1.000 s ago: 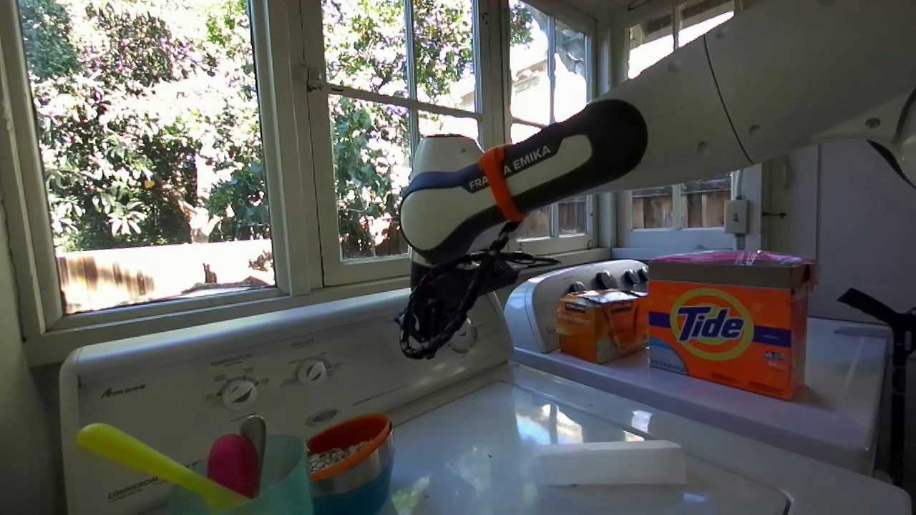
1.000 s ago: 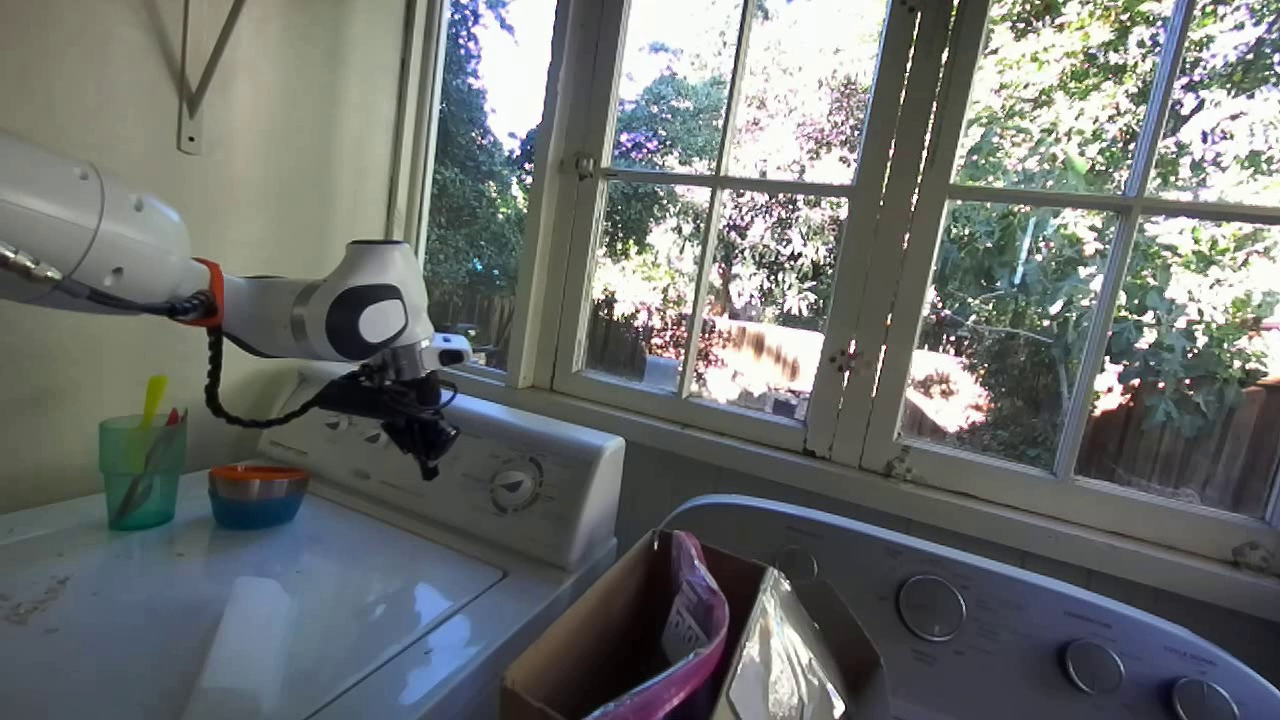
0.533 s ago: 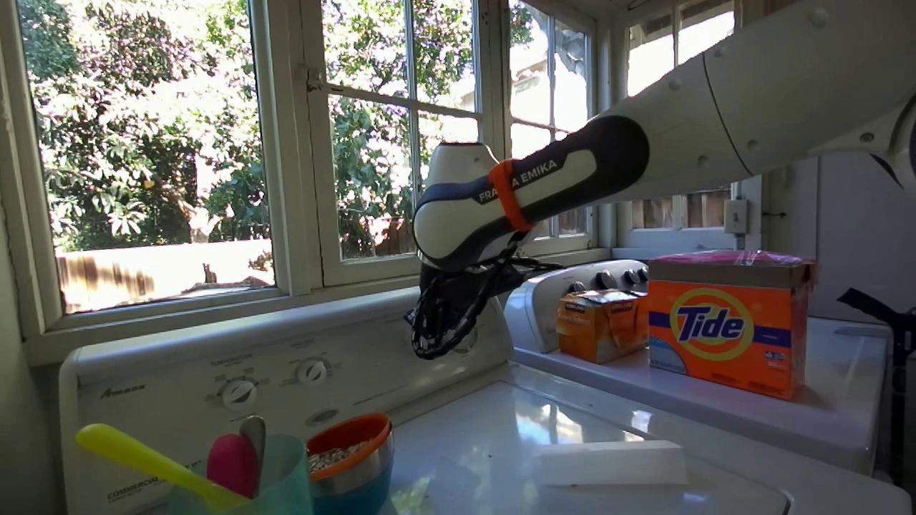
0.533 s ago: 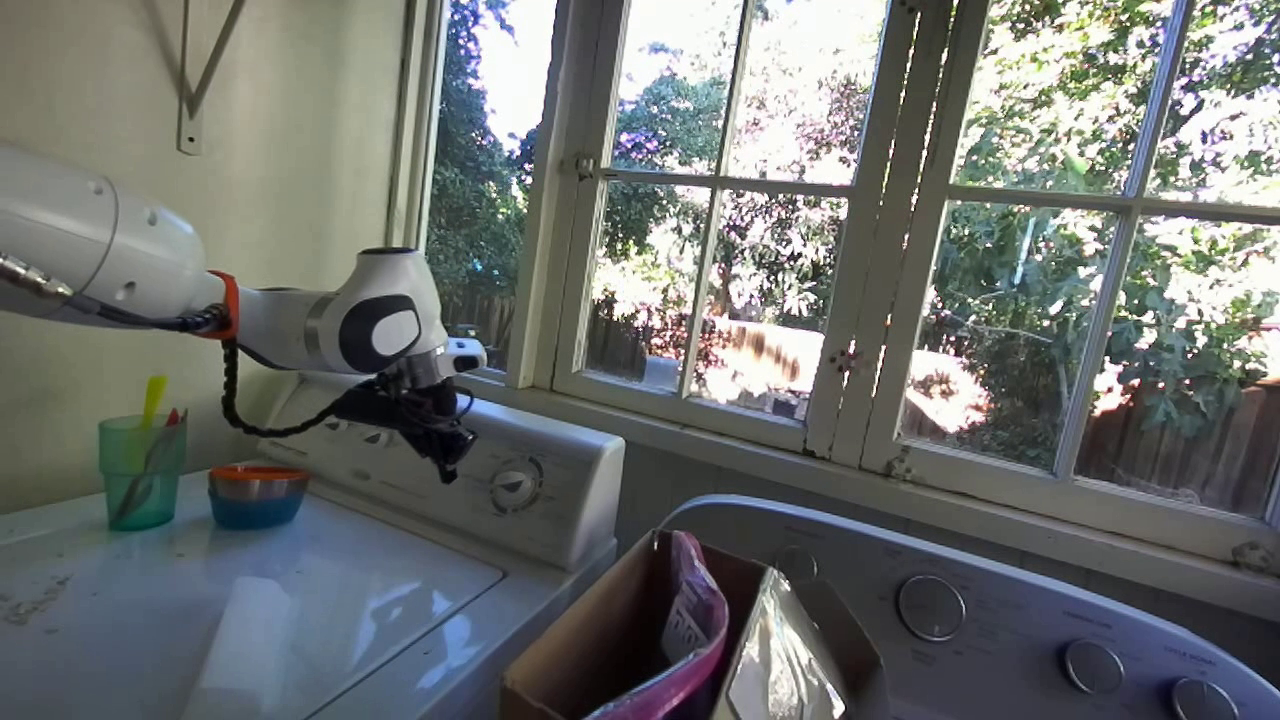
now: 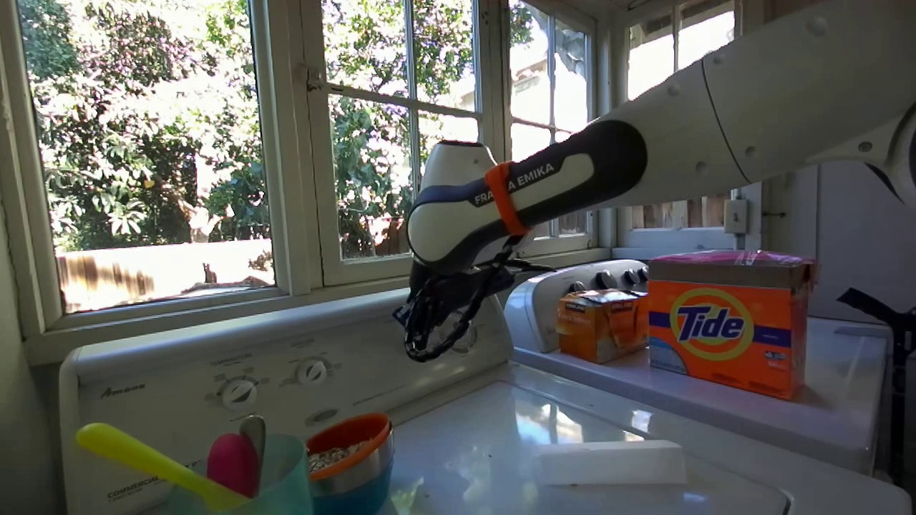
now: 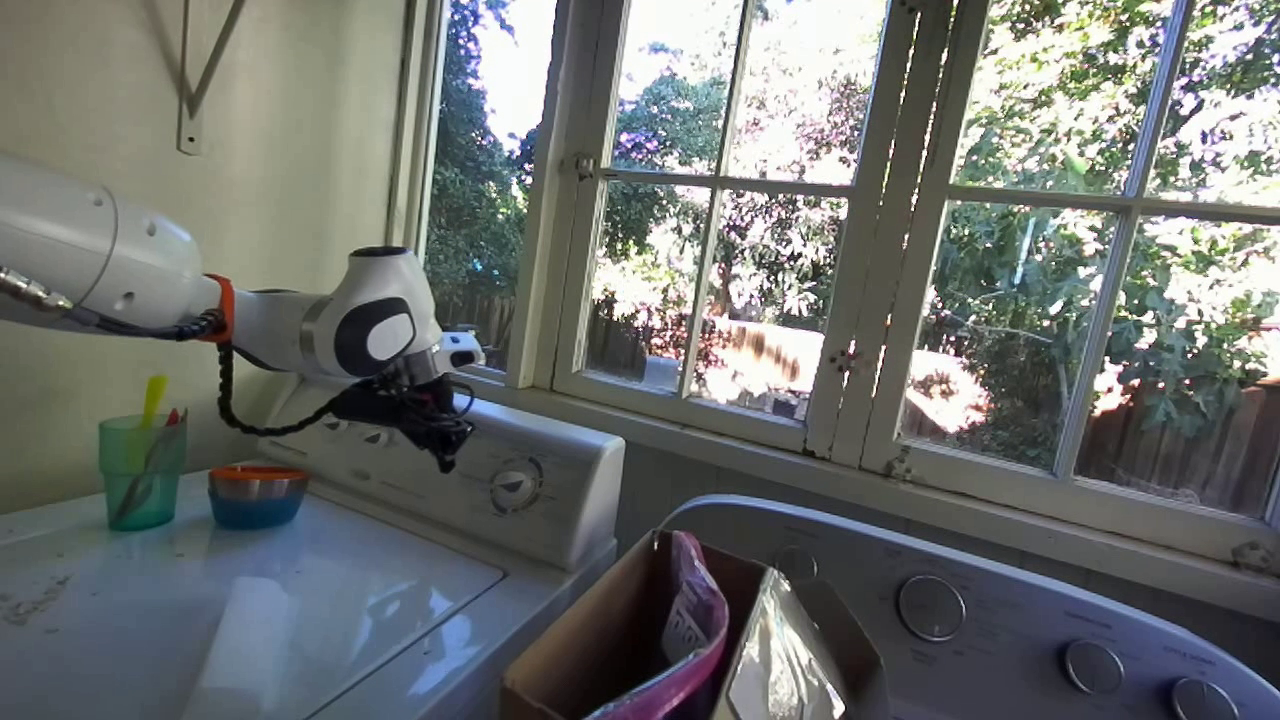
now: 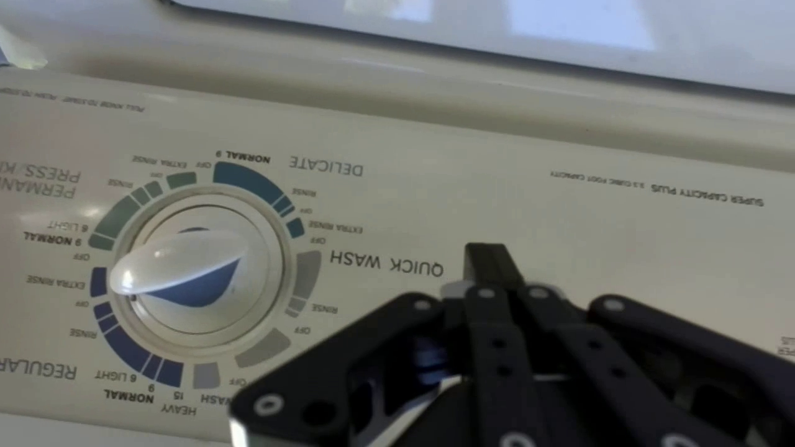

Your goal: Move the yellow box backwards then put the orange box on top of the machine on the right and press a button on the left washing machine.

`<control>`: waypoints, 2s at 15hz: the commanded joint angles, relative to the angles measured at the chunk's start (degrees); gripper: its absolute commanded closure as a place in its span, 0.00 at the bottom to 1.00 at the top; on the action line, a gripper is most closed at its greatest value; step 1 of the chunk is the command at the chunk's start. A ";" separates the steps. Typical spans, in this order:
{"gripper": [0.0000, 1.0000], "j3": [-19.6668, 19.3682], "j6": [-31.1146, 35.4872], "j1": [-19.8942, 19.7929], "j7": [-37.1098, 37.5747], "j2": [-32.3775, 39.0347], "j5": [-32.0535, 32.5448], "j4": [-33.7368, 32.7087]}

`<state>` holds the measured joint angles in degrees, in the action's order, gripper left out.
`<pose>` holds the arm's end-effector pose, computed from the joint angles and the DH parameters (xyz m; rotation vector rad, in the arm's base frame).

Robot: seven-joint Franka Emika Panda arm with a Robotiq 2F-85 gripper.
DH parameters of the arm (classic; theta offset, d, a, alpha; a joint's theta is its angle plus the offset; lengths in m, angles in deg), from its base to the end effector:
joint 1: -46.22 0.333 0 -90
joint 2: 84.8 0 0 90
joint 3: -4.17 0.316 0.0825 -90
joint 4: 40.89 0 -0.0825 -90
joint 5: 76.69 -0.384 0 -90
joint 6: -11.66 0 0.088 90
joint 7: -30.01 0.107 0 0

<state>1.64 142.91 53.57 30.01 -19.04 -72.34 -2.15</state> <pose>0.8364 0.0901 0.3157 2.9671 0.2323 0.7153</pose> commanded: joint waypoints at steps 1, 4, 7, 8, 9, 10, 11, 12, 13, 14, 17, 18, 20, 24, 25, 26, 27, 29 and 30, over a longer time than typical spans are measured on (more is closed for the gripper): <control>1.00 0.53 0.94 0.24 -1.70 2.17 -0.06 -3.43; 0.99 0.05 0.26 0.45 -0.72 0.01 0.00 -0.68; 0.99 -0.02 0.26 0.42 -0.73 0.00 0.00 -0.68; 1.00 -0.03 0.26 0.42 -0.72 0.00 0.00 -0.68; 1.00 -0.34 0.64 0.68 -0.59 0.58 0.34 -1.39; 1.00 -0.32 0.54 0.80 -0.57 0.97 0.33 -1.84; 1.00 -0.29 0.81 0.84 -0.50 1.24 0.29 -2.03; 1.00 -0.45 0.95 1.00 -0.21 1.42 0.40 -2.18; 1.00 -0.71 1.30 1.15 0.16 1.59 0.57 -2.32; 1.00 -0.83 1.58 1.26 0.27 1.79 0.62 -2.51; 1.00 -0.80 0.14 1.31 0.19 2.08 0.45 -2.82; 1.00 -1.05 -0.01 1.38 0.71 2.23 0.53 -2.90; 1.00 -1.51 -0.14 1.46 1.69 2.61 0.63 -3.09; 1.00 -3.55 1.22 2.09 3.62 3.91 1.53 -4.37; 1.00 -3.93 1.26 2.23 3.75 4.15 1.55 -4.71; 1.00 -4.22 1.25 2.37 3.83 4.28 1.47 -4.88; 1.00 -4.49 1.34 2.52 3.87 4.39 1.44 -5.03; 1.00 -4.88 1.48 2.78 3.73 4.74 1.25 -5.55; 1.00 -4.97 1.57 2.85 3.59 4.92 1.12 -5.82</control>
<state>-2.28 143.52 55.85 32.16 -16.70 -72.04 -4.64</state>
